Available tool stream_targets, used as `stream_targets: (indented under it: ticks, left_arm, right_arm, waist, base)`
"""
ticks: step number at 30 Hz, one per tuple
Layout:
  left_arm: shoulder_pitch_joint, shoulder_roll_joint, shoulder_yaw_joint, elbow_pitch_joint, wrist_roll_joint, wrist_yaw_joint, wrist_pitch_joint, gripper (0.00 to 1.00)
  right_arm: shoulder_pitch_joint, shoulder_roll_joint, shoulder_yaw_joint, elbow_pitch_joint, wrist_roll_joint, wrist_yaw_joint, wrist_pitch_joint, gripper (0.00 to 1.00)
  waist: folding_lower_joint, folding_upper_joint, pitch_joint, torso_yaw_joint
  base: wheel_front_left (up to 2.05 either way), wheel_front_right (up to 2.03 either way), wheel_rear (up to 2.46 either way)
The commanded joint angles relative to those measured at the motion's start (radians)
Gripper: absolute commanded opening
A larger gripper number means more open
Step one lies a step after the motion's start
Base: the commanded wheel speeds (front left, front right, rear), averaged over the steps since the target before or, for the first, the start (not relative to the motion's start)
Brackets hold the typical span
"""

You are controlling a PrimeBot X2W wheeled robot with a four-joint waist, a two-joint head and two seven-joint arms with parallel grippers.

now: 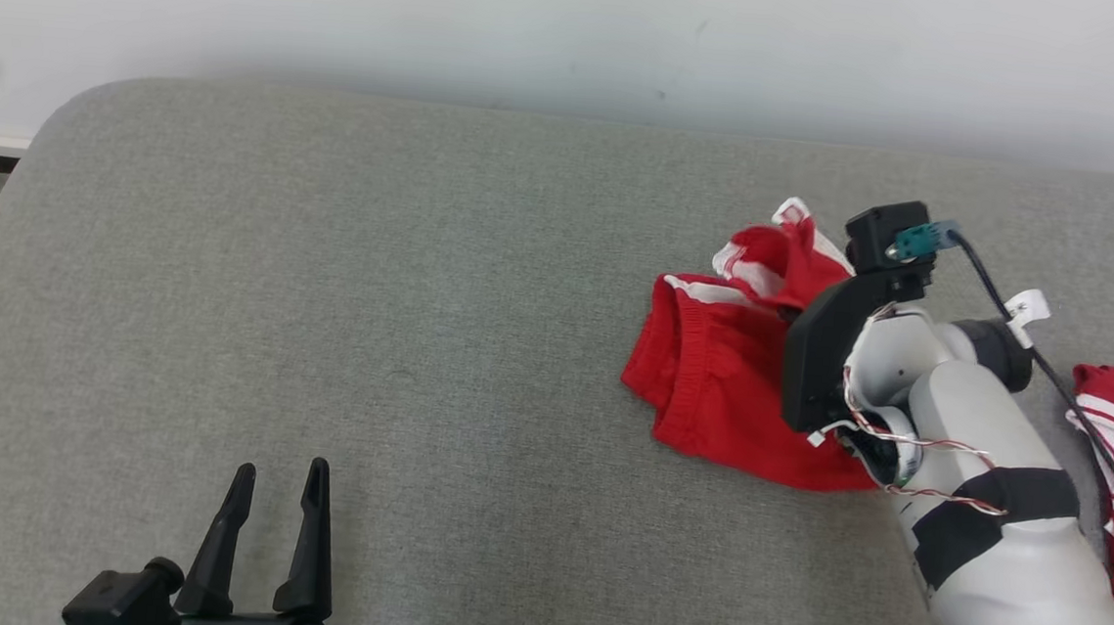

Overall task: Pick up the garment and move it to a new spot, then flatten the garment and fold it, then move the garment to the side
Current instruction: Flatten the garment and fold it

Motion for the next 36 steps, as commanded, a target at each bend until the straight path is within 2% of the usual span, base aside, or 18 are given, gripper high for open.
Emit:
stream_targets:
  ticks: [1, 10, 11, 12, 13, 16, 23, 29, 30, 31, 32, 33, 34, 36]
  left_arm:
    - [-0.003, 0.000, -0.002, 0.000, -0.001, 0.002, 0.000, 1.00]
    - [0.010, 0.000, -0.014, 0.009, -0.002, 0.002, 0.000, 1.00]
    - [0.012, 0.000, -0.014, 0.009, -0.003, 0.003, 0.000, 1.00]
    - [0.014, 0.000, -0.014, 0.009, -0.004, 0.003, 0.000, 1.00]
    - [0.016, 0.000, -0.014, 0.009, -0.004, 0.003, 0.000, 1.00]
    - [0.021, 0.000, -0.013, 0.009, -0.004, 0.004, 0.000, 1.00]
    - [0.031, 0.000, -0.003, 0.010, 0.001, 0.005, 0.000, 1.00]
    - [0.037, 0.000, -0.004, 0.008, 0.008, 0.001, 0.000, 1.00]
    - [0.037, 0.000, -0.004, 0.008, 0.008, 0.001, 0.000, 1.00]
    - [0.037, 0.000, -0.003, 0.008, 0.010, 0.000, 0.000, 1.00]
    - [0.035, 0.000, -0.003, 0.007, 0.011, -0.001, 0.000, 1.00]
    - [0.033, 0.000, -0.002, 0.006, 0.012, -0.002, 0.000, 1.00]
    - [0.031, 0.000, 0.000, 0.004, 0.012, -0.002, 0.000, 1.00]
    - [0.025, 0.000, 0.004, 0.001, 0.014, -0.004, 0.000, 1.00]
  right_arm:
    - [-0.004, 0.005, -0.005, 0.010, -0.009, -0.003, -0.004, 0.00]
    - [-0.036, 0.069, -0.017, 0.140, -0.023, -0.003, -0.029, 0.00]
    - [-0.039, 0.074, -0.009, 0.151, -0.017, -0.003, -0.027, 0.14]
    - [-0.040, 0.078, -0.002, 0.161, -0.010, -0.003, -0.026, 0.49]
    - [-0.043, 0.080, 0.002, 0.166, -0.002, -0.003, -0.035, 1.00]
    - [-0.052, 0.085, 0.011, 0.171, 0.025, -0.003, -0.067, 1.00]
    - [-0.073, 0.084, 0.006, 0.102, 0.199, -0.003, -0.133, 1.00]
    - [-0.022, -0.051, -0.025, 0.116, 0.165, -0.003, -0.218, 1.00]
    - [-0.022, -0.051, -0.025, 0.116, 0.165, -0.003, -0.218, 1.00]
    - [-0.007, -0.073, -0.026, 0.129, 0.148, -0.003, -0.229, 0.89]
    - [0.006, -0.090, -0.030, 0.139, 0.136, -0.003, -0.241, 0.57]
    - [0.018, -0.102, -0.036, 0.149, 0.124, -0.003, -0.255, 0.14]
    - [0.031, -0.111, -0.041, 0.159, 0.113, -0.003, -0.267, 0.00]
    - [0.056, -0.117, -0.041, 0.174, 0.095, -0.003, -0.293, 0.00]
  waist:
    - [0.0000, -0.0001, 0.004, 0.010]
    - [0.0000, -0.0001, 0.000, 0.043]
    - [0.0000, -0.0001, -0.001, 0.045]
    - [0.0000, -0.0001, -0.003, 0.047]
    - [0.0000, -0.0001, -0.004, 0.048]
    - [0.0000, -0.0001, -0.008, 0.050]
    - [0.0000, -0.0001, -0.027, 0.039]
    - [0.0000, -0.0001, -0.038, 0.033]
    - [0.0000, -0.0001, -0.038, 0.033]
    - [0.0000, -0.0001, -0.038, 0.032]
    - [0.0000, -0.0001, -0.037, 0.032]
    - [0.0000, -0.0001, -0.034, 0.031]
    - [0.0000, -0.0001, -0.031, 0.030]
    - [0.0000, -0.0001, -0.024, 0.027]
  base:
    - [0.00, 0.00, 0.00]
    - [0.00, 0.00, 0.00]
    - [0.00, 0.00, 0.00]
    - [0.00, 0.00, 0.00]
    - [0.00, 0.00, 0.00]
    - [0.00, 0.00, 0.00]
    - [0.00, 0.00, 0.00]
    - [0.00, 0.00, 0.00]
    - [0.00, 0.00, 0.00]
    - [0.00, 0.00, 0.00]
    - [0.00, 0.00, 0.00]
    - [0.00, 0.00, 0.00]
    - [0.00, 0.00, 0.00]
    - [0.00, 0.00, 0.00]
